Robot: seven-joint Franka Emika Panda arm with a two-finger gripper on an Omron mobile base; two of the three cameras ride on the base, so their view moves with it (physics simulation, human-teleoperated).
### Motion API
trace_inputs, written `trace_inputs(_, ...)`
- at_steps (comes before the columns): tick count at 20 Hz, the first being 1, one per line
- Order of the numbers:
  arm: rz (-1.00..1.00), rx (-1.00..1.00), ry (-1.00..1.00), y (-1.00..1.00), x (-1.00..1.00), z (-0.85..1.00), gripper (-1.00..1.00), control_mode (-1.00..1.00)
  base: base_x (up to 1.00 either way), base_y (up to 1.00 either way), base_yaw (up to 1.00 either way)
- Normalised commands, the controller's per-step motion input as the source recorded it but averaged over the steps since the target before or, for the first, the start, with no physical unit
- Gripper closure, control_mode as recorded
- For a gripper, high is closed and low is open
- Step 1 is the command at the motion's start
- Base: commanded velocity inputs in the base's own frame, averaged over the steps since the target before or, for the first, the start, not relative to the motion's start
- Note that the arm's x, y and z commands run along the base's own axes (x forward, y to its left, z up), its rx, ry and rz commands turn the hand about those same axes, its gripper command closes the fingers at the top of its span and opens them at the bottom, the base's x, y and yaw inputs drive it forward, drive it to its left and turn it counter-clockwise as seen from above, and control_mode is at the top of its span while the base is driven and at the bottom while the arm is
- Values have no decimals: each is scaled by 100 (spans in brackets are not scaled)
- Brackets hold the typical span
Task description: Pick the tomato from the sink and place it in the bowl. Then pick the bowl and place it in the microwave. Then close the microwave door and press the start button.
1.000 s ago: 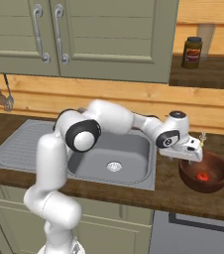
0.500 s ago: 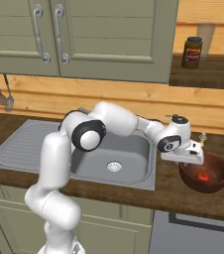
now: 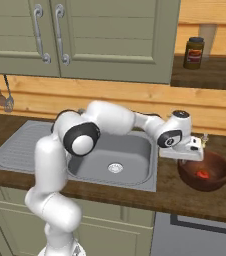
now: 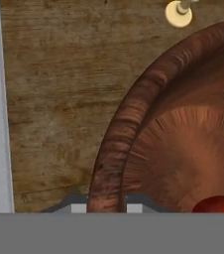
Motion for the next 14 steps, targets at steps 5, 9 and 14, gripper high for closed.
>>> trace_inputs(5,23,-1,2,54,-77,94,100,-100,0,0,0)
trace_inputs(9,37,0,8,61,-72,84,100,-100,0,0,0)
trace_inputs(14,40,-1,-10,54,-79,76,100,-100,0,0,0)
